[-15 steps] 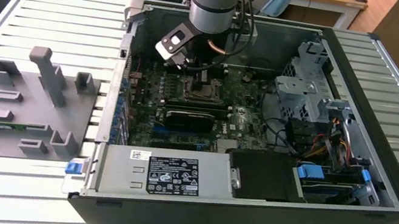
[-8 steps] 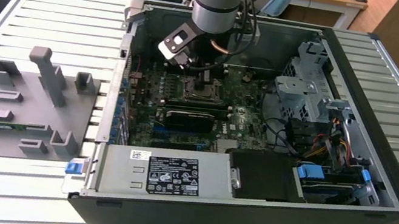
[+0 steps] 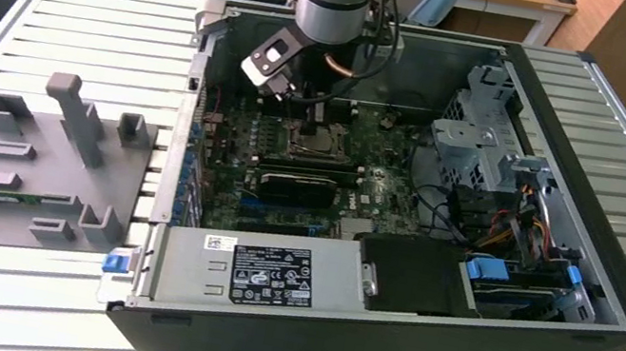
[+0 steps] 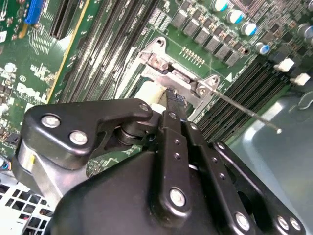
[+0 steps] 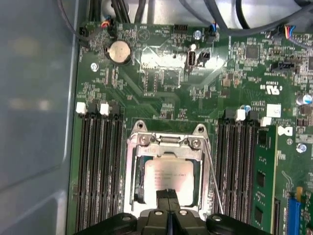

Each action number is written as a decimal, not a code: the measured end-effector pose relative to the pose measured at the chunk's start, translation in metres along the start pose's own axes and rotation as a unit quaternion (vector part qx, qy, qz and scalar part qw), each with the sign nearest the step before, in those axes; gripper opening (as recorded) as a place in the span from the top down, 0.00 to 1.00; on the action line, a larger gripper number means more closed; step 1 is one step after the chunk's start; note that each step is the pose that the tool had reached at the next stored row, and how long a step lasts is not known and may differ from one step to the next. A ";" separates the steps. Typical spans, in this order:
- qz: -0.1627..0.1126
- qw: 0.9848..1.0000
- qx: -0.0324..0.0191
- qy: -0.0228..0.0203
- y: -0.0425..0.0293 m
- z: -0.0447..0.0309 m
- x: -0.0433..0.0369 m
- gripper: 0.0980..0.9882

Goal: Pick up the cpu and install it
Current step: 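Close the cpu cover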

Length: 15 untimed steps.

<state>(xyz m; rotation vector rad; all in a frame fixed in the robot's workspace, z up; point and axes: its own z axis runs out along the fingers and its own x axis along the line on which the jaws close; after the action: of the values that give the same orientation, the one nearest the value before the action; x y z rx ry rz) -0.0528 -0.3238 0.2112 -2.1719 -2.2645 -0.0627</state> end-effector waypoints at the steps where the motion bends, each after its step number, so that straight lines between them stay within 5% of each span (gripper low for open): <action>1: 0.000 1.000 0.000 0.000 -0.0011 0.0002 0.0000 0.99; 15: 0.000 1.000 0.000 0.000 -0.0020 0.0092 -0.0002 0.99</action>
<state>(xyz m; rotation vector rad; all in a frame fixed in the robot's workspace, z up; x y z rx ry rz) -0.0546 -0.3238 0.2019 -2.1720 -2.2645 -0.0623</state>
